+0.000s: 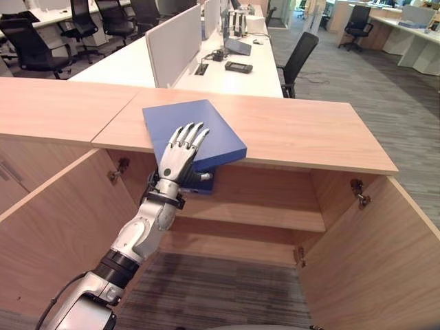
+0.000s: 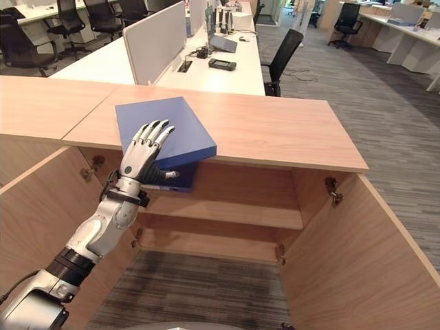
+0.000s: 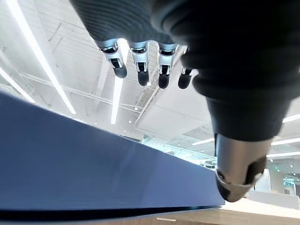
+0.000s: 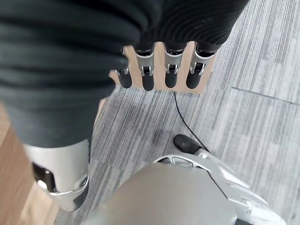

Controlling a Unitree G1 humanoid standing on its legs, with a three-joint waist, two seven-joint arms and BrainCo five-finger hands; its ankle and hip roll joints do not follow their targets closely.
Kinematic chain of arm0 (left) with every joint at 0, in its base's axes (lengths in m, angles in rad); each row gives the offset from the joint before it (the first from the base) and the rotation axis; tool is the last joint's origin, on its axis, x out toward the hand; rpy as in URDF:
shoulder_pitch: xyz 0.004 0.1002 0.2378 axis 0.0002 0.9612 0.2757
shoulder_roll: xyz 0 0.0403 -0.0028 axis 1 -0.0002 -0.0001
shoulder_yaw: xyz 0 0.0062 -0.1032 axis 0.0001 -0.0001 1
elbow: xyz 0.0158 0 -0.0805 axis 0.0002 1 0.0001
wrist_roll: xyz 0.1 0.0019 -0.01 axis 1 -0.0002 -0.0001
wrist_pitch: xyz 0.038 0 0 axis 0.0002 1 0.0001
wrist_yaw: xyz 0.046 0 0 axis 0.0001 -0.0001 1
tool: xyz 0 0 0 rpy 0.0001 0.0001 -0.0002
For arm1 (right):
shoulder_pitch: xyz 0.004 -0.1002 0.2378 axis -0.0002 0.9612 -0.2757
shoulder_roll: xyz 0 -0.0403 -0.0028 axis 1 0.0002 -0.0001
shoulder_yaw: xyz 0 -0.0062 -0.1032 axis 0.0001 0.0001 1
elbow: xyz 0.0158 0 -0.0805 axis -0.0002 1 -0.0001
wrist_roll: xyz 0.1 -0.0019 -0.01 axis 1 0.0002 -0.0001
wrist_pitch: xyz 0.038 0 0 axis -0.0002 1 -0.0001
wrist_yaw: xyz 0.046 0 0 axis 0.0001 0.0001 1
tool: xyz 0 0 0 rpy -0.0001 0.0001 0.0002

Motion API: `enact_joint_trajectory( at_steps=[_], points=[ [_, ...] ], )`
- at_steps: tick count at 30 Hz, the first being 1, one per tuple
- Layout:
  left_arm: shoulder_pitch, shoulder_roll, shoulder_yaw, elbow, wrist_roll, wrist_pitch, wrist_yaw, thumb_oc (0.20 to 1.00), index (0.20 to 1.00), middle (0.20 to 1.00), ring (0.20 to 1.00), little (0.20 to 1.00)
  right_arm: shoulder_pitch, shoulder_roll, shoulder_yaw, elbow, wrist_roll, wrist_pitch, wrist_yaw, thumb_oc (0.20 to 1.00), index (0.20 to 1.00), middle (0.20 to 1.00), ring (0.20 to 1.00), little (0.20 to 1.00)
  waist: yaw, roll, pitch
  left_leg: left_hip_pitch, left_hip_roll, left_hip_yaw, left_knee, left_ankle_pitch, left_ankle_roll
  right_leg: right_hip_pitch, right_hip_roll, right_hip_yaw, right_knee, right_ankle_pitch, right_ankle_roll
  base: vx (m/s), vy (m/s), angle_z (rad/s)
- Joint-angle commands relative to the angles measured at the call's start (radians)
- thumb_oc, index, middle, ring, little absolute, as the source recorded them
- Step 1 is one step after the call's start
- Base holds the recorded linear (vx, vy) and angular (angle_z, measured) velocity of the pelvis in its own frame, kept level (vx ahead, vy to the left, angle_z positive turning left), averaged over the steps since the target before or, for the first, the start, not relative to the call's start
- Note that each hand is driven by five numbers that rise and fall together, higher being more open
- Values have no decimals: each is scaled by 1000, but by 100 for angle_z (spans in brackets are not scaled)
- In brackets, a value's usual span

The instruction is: Put the empty folder in the office cabinet

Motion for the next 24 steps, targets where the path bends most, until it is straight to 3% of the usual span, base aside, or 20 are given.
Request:
enact_joint_trajectory(
  at_steps=[1, 9, 24],
  points=[
    [-142, -1, 15, 42, 34, 7, 29, 1000, 1000, 1000, 1000, 1000, -65, -14, 33, 32, -38, -8, -14, 1000, 1000, 1000, 1000, 1000, 8, -27, 27, 33, -53, -12, 2, -150, 33, -53, 55, 23, 1, 15, 6, 0, 0, 0],
    [-190, 9, -2, 115, 98, 61, 21, 1000, 1000, 1000, 1000, 1000, -63, -20, 42, 25, -47, -4, -8, 1000, 1000, 1000, 1000, 1000, 0, -25, 26, 36, -51, -5, 2, -153, 33, -55, 55, 27, 1, 16, 7, 3, -4, -3],
    [-218, 3, -21, 194, 115, 92, 3, 1000, 1000, 1000, 1000, 1000, -69, -24, 47, 29, -44, 1, 1, 1000, 1000, 1000, 1000, 1000, -4, -24, 29, 39, -52, -4, 2, -154, 34, -55, 57, 31, 1, 16, 7, 0, 0, 0]
  ],
)
